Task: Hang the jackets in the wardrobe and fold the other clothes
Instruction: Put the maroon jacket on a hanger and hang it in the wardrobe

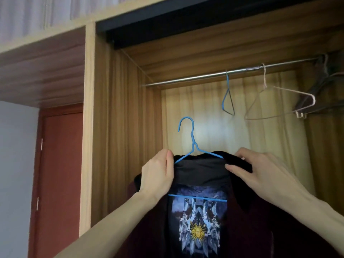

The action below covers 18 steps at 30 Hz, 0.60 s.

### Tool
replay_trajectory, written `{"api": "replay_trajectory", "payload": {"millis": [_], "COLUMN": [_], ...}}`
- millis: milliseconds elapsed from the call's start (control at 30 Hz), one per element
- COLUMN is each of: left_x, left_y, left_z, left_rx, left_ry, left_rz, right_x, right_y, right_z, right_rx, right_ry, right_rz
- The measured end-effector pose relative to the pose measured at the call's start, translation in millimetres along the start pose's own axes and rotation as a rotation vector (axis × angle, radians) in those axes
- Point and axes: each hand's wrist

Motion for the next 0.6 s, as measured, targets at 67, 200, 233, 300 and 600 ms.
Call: {"api": "replay_trajectory", "payload": {"millis": [67, 200, 233, 300, 600], "left_x": [-15, -52, -61, -79, -145], "left_y": [11, 31, 33, 36, 55], "left_z": [-8, -22, -23, -24, -24], "left_rx": [0.034, 0.051, 0.075, 0.077, -0.014], "left_ry": [0.046, 0.100, 0.108, 0.124, 0.077], "left_rz": [-0.046, -0.162, -0.181, -0.198, -0.210], "right_x": [-21, -67, -79, -103, -191], "right_y": [1, 2, 2, 5, 55], "right_z": [2, -5, -10, -19, -10], "right_rx": [0.035, 0.178, 0.241, 0.328, 0.402], "right_ry": [0.074, 0.147, 0.152, 0.168, 0.214], "right_rz": [0.014, 0.042, 0.033, 0.022, 0.070]}}
Point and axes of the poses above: each hand's wrist, its own x-axis away from the middle knuckle, its own y-axis out of the palm, z = x × y, and after that the axes turned 13 degrees about -y, right-handed
